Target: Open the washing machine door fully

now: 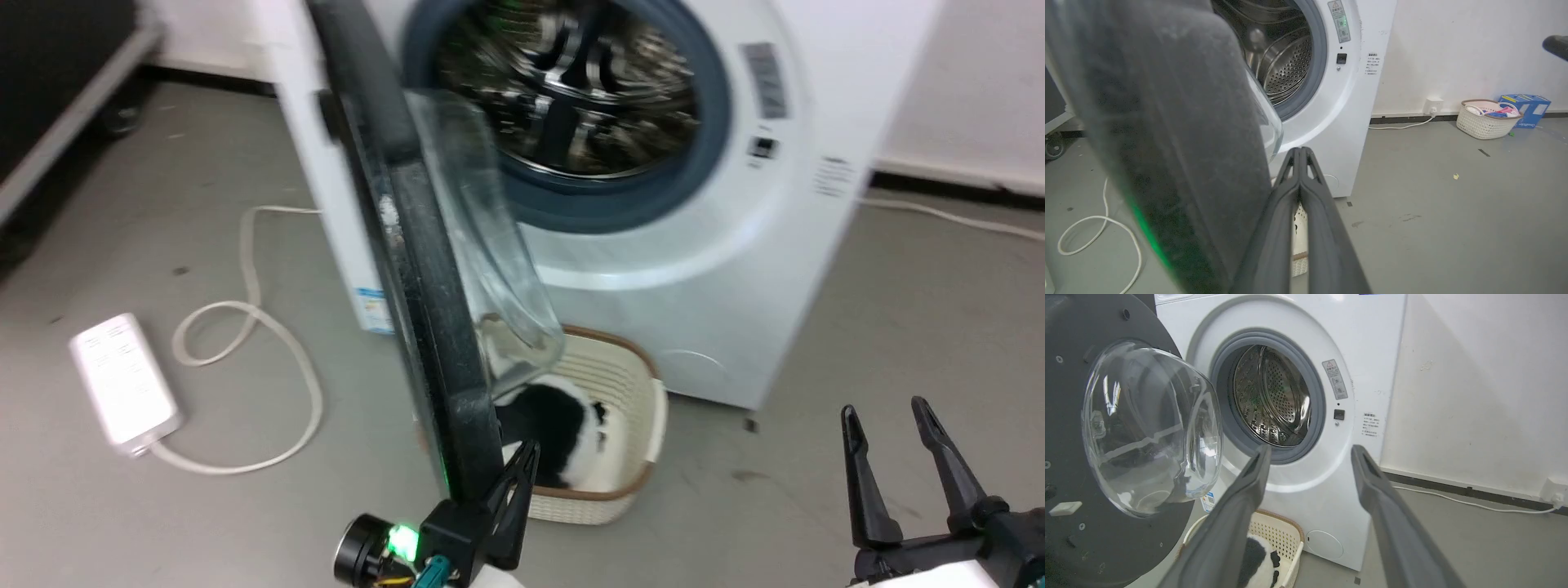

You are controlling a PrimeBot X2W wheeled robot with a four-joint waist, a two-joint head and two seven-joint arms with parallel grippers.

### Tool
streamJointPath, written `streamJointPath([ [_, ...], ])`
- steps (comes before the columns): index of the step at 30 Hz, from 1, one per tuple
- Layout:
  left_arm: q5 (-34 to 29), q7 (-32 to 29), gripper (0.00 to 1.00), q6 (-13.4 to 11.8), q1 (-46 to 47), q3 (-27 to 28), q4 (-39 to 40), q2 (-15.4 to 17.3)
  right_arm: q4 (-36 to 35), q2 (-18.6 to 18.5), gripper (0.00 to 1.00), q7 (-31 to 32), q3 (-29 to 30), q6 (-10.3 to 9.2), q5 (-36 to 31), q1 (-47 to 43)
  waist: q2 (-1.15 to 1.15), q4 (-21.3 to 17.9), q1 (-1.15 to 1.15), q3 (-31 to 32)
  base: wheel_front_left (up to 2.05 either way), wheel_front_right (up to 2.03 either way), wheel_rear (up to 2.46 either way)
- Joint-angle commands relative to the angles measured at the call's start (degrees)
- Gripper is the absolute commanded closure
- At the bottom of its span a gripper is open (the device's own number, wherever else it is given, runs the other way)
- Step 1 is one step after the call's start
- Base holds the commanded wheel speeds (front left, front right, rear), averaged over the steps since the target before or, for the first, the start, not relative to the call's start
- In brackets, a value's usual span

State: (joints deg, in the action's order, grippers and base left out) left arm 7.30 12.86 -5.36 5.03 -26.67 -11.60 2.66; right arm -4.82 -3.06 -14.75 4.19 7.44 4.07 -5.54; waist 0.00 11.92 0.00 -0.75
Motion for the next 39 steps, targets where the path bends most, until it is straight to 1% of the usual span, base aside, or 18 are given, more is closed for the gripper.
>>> streamJointPath([
  [1, 0.51, 0.38, 1.0, -0.46, -0.57, 0.97, 0.12, 0.81, 0.12, 0.18, 0.0, -0.25, -0.18, 0.05, 0.19, -0.49, 0.0, 4.81, 0.0, 1.63, 0.0, 0.0, 0.0],
  [5, 1.3, 0.29, 1.0, -1.27, -1.65, 2.11, 1.31, 1.62, 0.3, 0.18, 0.0, -0.25, -0.8, 0.05, 0.87, -0.57, 0.0, 9.86, 0.0, 2.16, 0.0, 0.0, 0.0],
  [9, 1.96, -0.42, 1.0, -2.18, -2.14, 3.98, 2.46, 3.26, 0.5, 0.18, 0.0, -0.25, -1.01, 0.05, 1.23, -0.55, 0.0, 13.67, 0.0, 2.09, 0.0, 0.0, 0.0],
  [13, 2.99, -1.34, 1.0, -3.16, -1.9, 6.88, 3.73, 5.41, 0.6, 0.18, 0.0, -0.25, -1.62, 0.05, 1.26, -0.22, 0.0, 15.78, 0.0, 1.06, 0.0, 0.0, 0.0],
  [16, 4.59, -1.94, 1.0, -3.54, -1.09, 9.58, 4.06, 6.83, 0.49, 0.18, 0.0, -0.25, -1.7, 0.05, 0.71, 0.1, 0.0, 16.57, 0.0, -0.4, 0.0, 0.0, 0.0],
  [21, 7.9, -2.09, 1.0, -3.47, 1.33, 14.76, 3.06, 9.53, 0.1, 0.18, 0.0, -0.25, -2.01, 0.05, -0.82, 1.05, 0.0, 15.9, 0.0, -3.59, 0.0, 0.0, 0.0],
  [26, 10.21, -1.93, 1.0, -4.06, 4.85, 19.56, 1.37, 12.23, -0.49, 0.18, 0.0, -0.25, -1.71, 0.05, -2.72, 2.67, 0.0, 14.28, 0.0, -8.26, 0.0, 0.0, 0.0],
  [28, 12.13, -1.82, 1.0, -4.46, 6.46, 22.31, -0.13, 12.99, -0.75, 0.18, 0.0, -0.25, -1.94, 0.05, -3.47, 3.19, 0.0, 13.54, 0.0, -10.16, 0.0, 0.0, 0.0],
  [33, 15.52, -1.45, 1.0, -3.75, 11.47, 27.96, -6.85, 17.12, -1.11, -1.44, 0.0, -0.25, -2.52, 0.05, -4.83, 4.27, 0.0, 11.67, 0.0, -13.95, 0.0, 0.0, 0.0],
  [39, 18.56, -0.43, 1.0, -2.74, 17.73, 32.89, -16.08, 21.47, -2.06, -3.86, 0.0, -0.25, -0.95, 0.05, -4.84, 4.96, 0.0, 10.32, 0.0, -17.14, 0.0, 0.0, 0.0],
])
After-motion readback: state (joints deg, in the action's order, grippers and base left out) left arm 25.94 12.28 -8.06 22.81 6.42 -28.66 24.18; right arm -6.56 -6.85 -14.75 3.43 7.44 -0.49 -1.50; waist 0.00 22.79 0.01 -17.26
